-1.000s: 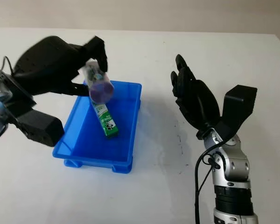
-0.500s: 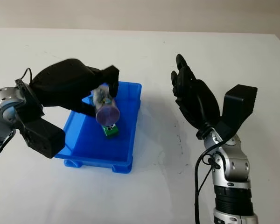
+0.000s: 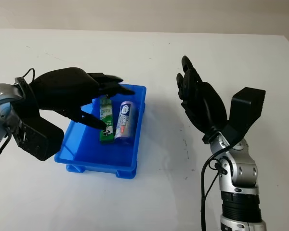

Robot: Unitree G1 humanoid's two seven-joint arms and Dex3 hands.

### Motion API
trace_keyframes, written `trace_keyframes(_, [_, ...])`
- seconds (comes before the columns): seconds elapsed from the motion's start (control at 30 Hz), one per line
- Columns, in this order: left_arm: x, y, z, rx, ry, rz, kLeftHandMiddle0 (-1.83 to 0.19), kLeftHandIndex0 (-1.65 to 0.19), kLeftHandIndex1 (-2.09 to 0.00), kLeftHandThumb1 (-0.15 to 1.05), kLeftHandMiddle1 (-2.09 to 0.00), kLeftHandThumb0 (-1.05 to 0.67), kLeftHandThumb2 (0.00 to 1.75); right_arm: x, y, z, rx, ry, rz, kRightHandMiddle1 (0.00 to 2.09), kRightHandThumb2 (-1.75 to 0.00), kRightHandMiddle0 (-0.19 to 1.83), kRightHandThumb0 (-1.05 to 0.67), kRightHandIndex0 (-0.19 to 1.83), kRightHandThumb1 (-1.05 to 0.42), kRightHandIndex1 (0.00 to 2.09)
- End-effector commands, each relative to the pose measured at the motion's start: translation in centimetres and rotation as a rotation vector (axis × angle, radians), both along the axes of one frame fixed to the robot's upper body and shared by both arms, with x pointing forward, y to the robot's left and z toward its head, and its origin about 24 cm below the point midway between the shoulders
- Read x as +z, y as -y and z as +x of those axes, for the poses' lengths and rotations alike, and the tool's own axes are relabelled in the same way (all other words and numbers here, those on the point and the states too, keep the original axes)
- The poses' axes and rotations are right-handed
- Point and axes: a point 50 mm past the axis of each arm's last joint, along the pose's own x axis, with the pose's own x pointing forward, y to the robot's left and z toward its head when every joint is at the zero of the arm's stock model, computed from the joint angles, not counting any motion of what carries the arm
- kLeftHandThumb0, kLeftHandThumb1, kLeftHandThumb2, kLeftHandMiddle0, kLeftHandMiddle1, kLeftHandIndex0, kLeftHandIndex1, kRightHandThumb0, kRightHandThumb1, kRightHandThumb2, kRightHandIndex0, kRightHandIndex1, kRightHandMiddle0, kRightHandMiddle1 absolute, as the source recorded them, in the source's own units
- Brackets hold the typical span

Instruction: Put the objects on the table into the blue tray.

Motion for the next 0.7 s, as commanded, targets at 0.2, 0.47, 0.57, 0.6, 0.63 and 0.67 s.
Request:
trace_keyframes(0.2, [2.8, -0.6, -0.2, -0.009, -0.131, -0.318, 0.11, 0.09, -0.06, 1.05, -0.03, -0.45, 0.28, 0.2, -0.2, 0.1, 0.009, 0.019, 0.014, 0.00, -0.76, -0.19, -0.77, -0.19, -1.05, 0.00])
trace_keyframes(0.47, [3.2, -2.7, 0.1, 0.019, -0.254, -1.021, 0.15, 0.14, -0.04, 1.05, -0.05, -0.81, 0.51, 0.3, -0.6, 0.2, 0.006, 0.026, 0.034, 0.00, -0.76, -0.19, -0.77, -0.19, -1.05, 0.00])
trace_keyframes(0.57, [2.5, -4.0, -0.6, 0.040, -0.215, -1.273, 0.17, 0.16, -0.04, 1.05, -0.05, -0.79, 0.63, 0.5, -0.7, 0.3, -0.001, 0.032, 0.046, 0.00, -0.76, -0.19, -0.77, -0.19, -1.05, 0.00])
trace_keyframes(0.6, [2.2, -4.5, -1.0, 0.049, -0.187, -1.334, 0.17, 0.16, -0.04, 1.05, -0.05, -0.79, 0.66, 0.6, -0.7, 0.3, 0.000, 0.040, 0.041, 0.00, -0.76, -0.19, -0.77, -0.19, -1.05, 0.00])
trace_keyframes(0.63, [1.9, -5.0, -1.4, 0.062, -0.161, -1.372, 0.18, 0.17, -0.04, 1.05, -0.05, -0.78, 0.68, 0.7, -0.7, 0.3, -0.001, 0.044, 0.044, 0.00, -0.77, -0.19, -0.77, -0.19, -1.05, 0.00])
trace_keyframes(0.67, [1.5, -5.5, -1.7, 0.082, -0.141, -1.404, 0.19, 0.18, -0.01, 1.05, -0.02, -0.78, 0.71, 0.7, -0.7, 0.4, -0.004, 0.048, 0.040, 0.00, -0.77, -0.19, -0.78, -0.19, -1.05, 0.00])
